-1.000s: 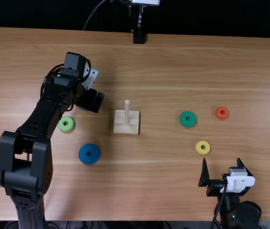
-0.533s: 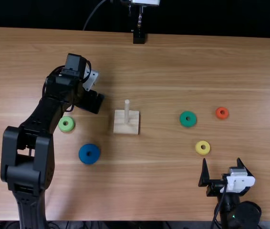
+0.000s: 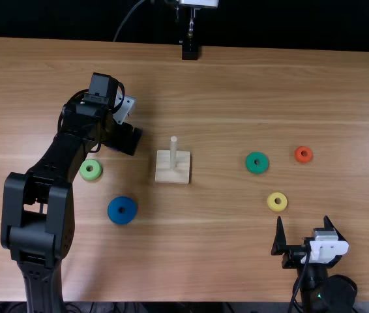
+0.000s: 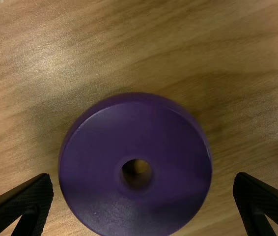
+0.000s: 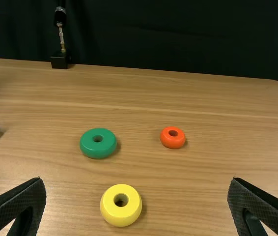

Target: Build the Hanoi tower: stack the rings onto the peg from bottom to top in this color order: purple, dark blue, light blue, dark green, light green, yellow, orange.

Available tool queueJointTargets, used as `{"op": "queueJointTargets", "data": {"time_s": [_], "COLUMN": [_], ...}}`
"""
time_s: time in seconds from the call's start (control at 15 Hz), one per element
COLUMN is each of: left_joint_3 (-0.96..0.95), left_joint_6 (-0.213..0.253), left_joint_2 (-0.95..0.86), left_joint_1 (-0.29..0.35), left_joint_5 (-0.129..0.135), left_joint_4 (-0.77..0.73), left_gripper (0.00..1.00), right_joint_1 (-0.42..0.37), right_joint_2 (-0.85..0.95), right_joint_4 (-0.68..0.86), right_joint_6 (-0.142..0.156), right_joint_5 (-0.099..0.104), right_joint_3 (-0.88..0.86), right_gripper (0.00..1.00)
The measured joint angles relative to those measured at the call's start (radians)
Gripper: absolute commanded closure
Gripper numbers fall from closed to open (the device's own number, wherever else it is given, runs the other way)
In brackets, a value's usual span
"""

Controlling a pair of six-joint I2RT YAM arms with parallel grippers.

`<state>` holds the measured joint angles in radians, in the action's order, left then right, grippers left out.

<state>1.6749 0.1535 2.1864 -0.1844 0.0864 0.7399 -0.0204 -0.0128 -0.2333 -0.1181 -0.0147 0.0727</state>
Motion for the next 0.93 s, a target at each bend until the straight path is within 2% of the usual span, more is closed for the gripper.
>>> {"op": "queueJointTargets", "data": {"time_s": [0.53, 0.67, 0.73, 0.87, 0.93], "left_joint_3": [0.000, 0.000, 0.000, 0.000, 0.000], "left_joint_6": [0.000, -0.001, -0.001, 0.000, 0.000], "left_joint_2": [0.016, 0.016, 0.016, 0.016, 0.016], "left_joint_1": [0.000, 0.000, 0.000, 0.000, 0.000], "left_joint_5": [0.000, 0.000, -0.001, 0.000, 0.000], "left_joint_4": [-0.005, -0.006, -0.006, -0.006, -0.006], "left_gripper": [0.00, 0.58, 0.72, 0.76, 0.84], "right_joint_1": [0.000, 0.000, 0.000, 0.000, 0.000], "right_joint_2": [0.000, 0.000, 0.000, 0.000, 0.000], "right_joint_4": [0.000, 0.000, 0.000, 0.000, 0.000], "right_joint_6": [0.000, 0.000, 0.000, 0.000, 0.000], "right_joint_5": [0.000, 0.000, 0.000, 0.000, 0.000], "right_joint_3": [0.000, 0.000, 0.000, 0.000, 0.000], "right_gripper": [0.00, 0.00, 0.00, 0.00, 0.00]}}
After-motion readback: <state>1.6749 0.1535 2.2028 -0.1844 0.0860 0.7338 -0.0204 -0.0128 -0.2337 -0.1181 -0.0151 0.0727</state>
